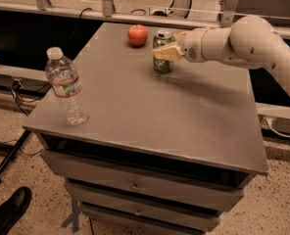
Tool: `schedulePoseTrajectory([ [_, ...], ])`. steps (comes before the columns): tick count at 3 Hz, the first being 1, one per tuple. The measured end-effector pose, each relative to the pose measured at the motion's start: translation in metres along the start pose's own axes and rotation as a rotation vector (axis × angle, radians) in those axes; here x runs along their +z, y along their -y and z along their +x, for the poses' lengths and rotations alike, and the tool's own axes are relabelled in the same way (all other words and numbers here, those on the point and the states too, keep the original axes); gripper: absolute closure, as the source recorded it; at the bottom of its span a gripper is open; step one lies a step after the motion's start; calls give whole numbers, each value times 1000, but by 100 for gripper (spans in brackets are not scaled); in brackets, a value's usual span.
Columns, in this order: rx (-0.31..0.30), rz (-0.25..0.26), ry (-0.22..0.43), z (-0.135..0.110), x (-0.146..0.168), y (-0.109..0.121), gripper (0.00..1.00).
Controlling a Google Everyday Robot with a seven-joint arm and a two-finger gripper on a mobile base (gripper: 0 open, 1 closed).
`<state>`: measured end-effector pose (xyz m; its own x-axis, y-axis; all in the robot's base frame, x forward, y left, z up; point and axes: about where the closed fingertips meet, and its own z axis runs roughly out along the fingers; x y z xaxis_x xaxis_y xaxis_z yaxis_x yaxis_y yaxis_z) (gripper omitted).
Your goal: Knock green can over
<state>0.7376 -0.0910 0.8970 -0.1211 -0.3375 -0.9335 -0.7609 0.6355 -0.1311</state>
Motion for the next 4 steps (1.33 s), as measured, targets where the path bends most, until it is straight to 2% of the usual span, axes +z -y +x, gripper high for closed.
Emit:
schedulePoseTrajectory([
  [1,-34,-16,-15,-15,-9,-3,71],
  [2,-119,-45,-96,-37,-16,-2,93],
  [3,-247,-98,-246,-40,-18,-2,100],
  [4,-361,-190,-422,-17,-27,-13,100],
])
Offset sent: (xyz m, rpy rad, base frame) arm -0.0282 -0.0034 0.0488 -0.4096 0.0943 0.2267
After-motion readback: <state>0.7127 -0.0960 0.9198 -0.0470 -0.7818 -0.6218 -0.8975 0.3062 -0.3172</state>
